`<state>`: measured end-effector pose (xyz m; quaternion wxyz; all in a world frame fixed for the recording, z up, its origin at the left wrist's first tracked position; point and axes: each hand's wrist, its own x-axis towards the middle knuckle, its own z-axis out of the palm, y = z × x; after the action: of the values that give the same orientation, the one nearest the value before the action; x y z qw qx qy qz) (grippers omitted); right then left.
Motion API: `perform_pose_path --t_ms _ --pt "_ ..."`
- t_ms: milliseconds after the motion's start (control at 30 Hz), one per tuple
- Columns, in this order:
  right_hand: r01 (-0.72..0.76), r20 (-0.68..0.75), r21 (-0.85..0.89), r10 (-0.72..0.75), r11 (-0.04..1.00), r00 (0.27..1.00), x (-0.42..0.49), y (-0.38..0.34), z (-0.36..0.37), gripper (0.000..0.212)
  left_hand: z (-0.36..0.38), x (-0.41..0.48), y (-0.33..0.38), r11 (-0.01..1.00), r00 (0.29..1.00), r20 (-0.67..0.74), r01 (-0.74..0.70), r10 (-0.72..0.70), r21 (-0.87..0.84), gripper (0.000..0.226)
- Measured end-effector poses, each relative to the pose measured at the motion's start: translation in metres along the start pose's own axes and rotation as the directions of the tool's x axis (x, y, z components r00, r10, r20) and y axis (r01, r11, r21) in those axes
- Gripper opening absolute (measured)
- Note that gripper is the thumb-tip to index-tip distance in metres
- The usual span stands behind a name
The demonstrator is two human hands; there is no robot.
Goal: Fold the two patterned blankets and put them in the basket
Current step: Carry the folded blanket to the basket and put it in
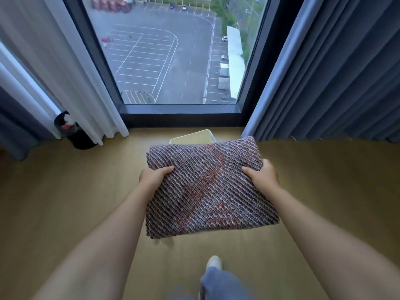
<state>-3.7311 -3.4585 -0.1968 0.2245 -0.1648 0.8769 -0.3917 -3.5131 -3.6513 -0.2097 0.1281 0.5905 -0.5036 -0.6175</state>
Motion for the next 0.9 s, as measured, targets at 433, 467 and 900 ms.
perform_pose_path --t_ms 433,467,900 --pt "-0.034 0.069 -0.052 0.037 0.998 0.997 0.332 -0.095 0.053 0.040 0.105 0.265 0.154 0.998 0.998 -0.038 0.044 -0.045 -0.035 0.059" --pt "-0.045 0.063 -0.055 0.049 0.997 0.997 0.356 -0.099 0.062 0.039 0.113 0.290 0.163 0.999 0.998 -0.040 0.045 -0.046 -0.027 0.057" --pt "-0.108 0.150 -0.145 0.130 0.983 0.980 0.584 -0.072 0.198 0.031 0.203 0.527 0.151 0.990 0.968 -0.212 0.138 -0.131 0.016 0.049"
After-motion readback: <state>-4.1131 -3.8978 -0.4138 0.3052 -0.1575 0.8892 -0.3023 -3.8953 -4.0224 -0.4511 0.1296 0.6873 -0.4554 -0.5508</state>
